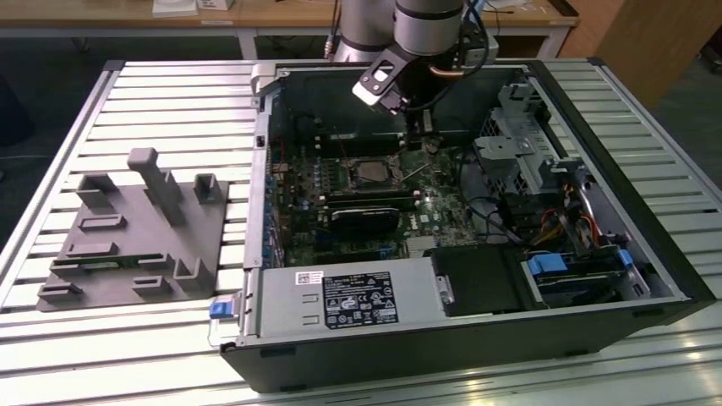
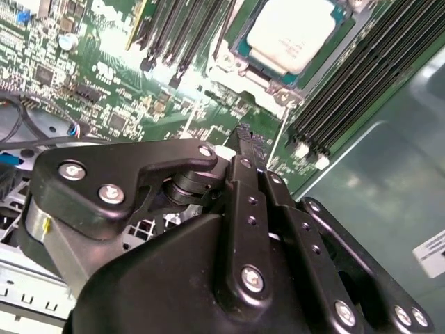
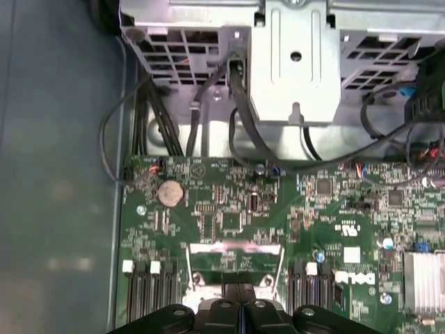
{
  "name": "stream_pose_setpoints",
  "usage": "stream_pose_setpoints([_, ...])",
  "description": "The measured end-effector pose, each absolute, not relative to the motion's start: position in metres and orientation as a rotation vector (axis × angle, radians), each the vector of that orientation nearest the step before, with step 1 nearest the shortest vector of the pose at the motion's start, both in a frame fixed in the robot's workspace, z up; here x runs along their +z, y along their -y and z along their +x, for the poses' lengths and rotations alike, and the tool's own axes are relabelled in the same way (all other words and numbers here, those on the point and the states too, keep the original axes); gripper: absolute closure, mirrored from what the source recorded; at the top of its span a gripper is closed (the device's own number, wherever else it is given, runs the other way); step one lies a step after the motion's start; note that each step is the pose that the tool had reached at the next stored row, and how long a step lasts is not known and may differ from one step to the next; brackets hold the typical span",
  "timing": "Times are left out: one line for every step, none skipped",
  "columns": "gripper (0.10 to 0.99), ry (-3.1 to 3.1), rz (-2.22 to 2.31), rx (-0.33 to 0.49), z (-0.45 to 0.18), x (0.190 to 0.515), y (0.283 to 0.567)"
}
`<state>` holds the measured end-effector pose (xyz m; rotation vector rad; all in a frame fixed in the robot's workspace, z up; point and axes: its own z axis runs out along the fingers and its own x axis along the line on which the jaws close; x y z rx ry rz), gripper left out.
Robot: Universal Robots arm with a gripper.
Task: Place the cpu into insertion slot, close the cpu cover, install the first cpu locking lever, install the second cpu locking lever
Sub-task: 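Close the cpu cover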
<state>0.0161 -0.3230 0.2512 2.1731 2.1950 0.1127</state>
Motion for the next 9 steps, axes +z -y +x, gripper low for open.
stream_pose_setpoints([0.980,-2.195,2.173,0.113,0.018,0.251,0.323])
stream_pose_setpoints([0.980,-2.195,2.173,0.113,0.020,0.251,0.323])
stream_pose_setpoints([0.980,-2.195,2.173,0.113,0.022,0.251,0.323])
stream_pose_setpoints([0.980,-2.195,2.173,0.113,0.024,0.251,0.323])
stream_pose_setpoints([0.980,-2.195,2.173,0.113,0.026,0.251,0.323])
stream_pose_setpoints([0.980,-2.195,2.173,0.113,0.028,0.251,0.323])
stream_pose_setpoints([0.980,-2.195,2.173,0.113,0.031,0.251,0.323])
stream_pose_setpoints([0.980,-2.195,2.173,0.113,0.033,0.251,0.323])
stream_pose_setpoints([0.980,-2.195,2.173,0.113,0.036,0.251,0.323])
